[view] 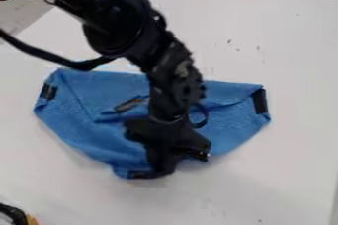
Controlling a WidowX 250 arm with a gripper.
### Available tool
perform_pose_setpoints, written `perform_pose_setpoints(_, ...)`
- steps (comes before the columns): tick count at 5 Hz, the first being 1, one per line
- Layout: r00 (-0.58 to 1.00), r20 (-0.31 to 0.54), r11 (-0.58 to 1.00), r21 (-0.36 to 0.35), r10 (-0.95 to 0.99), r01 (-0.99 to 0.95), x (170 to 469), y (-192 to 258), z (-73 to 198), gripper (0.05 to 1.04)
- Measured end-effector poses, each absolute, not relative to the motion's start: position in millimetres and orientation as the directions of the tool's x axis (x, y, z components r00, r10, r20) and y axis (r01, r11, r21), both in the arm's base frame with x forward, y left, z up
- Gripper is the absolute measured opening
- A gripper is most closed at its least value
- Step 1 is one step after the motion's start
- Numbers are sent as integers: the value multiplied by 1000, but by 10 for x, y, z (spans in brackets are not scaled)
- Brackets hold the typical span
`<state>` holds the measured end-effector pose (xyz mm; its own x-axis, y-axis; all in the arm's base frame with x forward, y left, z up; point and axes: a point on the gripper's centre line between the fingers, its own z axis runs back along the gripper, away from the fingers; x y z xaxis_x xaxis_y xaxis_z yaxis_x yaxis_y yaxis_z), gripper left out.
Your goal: Fold the blue cloth from bottom to top
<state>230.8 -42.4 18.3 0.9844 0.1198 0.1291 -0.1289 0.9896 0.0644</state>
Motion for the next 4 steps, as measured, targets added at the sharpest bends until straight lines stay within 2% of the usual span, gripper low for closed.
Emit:
perform_pose_setpoints(1, 989, 116, 989, 103, 96, -108, 2425, -507, 473, 72)
perform_pose_setpoints(2, 989, 134, 992, 101, 55, -69, 2631, -543, 720, 63)
perform_pose_setpoints(3, 988, 148, 995, 81, 40, -52, 2909, -330, 748, 63)
perform_pose_setpoints(4, 991, 128, 997, 68, -45, 36, 3219, -174, 620, 63)
